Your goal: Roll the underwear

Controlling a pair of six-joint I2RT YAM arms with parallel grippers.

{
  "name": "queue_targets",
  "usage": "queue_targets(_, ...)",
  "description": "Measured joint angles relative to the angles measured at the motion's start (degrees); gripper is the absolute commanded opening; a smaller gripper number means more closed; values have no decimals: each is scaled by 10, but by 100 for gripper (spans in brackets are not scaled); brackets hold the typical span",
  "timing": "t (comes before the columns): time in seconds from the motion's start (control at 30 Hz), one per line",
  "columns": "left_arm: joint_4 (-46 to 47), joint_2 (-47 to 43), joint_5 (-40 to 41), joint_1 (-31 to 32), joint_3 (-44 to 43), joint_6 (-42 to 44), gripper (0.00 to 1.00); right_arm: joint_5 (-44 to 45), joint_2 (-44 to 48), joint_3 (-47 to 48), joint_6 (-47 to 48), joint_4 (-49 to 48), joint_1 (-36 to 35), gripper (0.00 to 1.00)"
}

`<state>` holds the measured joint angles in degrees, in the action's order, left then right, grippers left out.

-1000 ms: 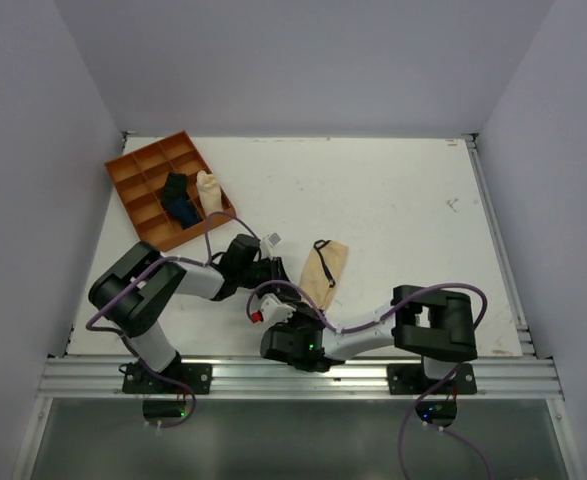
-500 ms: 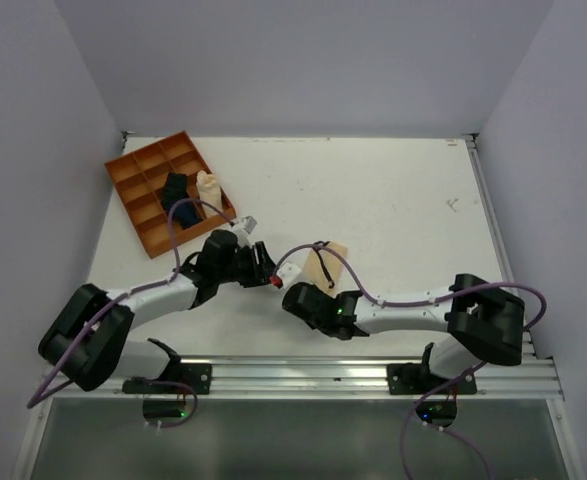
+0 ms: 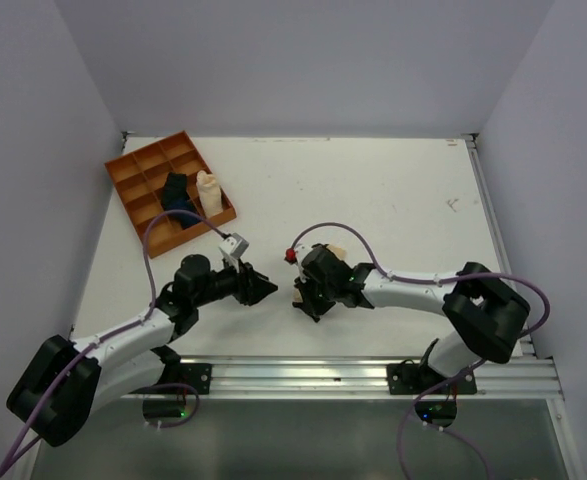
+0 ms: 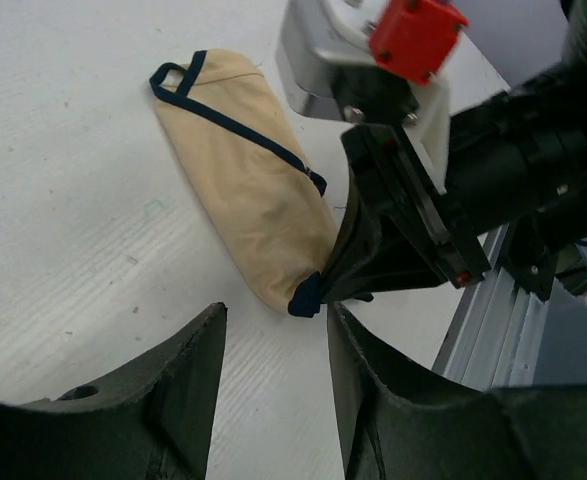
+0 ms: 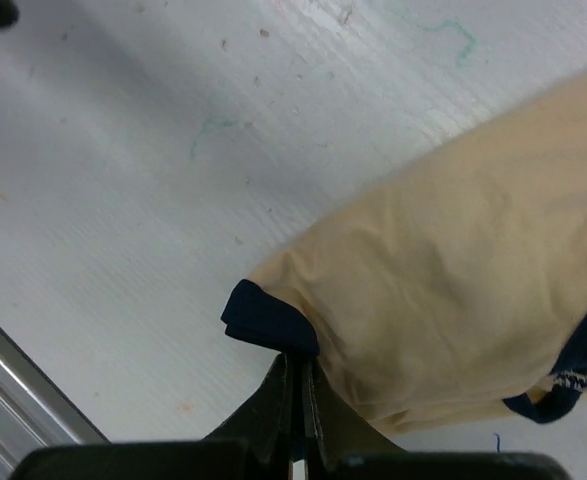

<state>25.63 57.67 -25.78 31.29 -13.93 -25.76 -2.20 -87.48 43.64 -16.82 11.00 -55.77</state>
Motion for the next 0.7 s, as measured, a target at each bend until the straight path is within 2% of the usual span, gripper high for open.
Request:
queue_targets(0.13,39,3,-38,1,20,44,48,-76,-34,25,-8,0,37,0)
queue_targets(0.37,47,15,-43,38,21,128,49,-182,-73,42,-23,-17,81,0)
queue_targets(0.53,46,54,-43,44,14,168,50,-246,-89,42,-30,-23,113,0)
queue_targets(0.7,34,122,-53,45,-35,215,51,-287,-103,49,-28,-14,132,0)
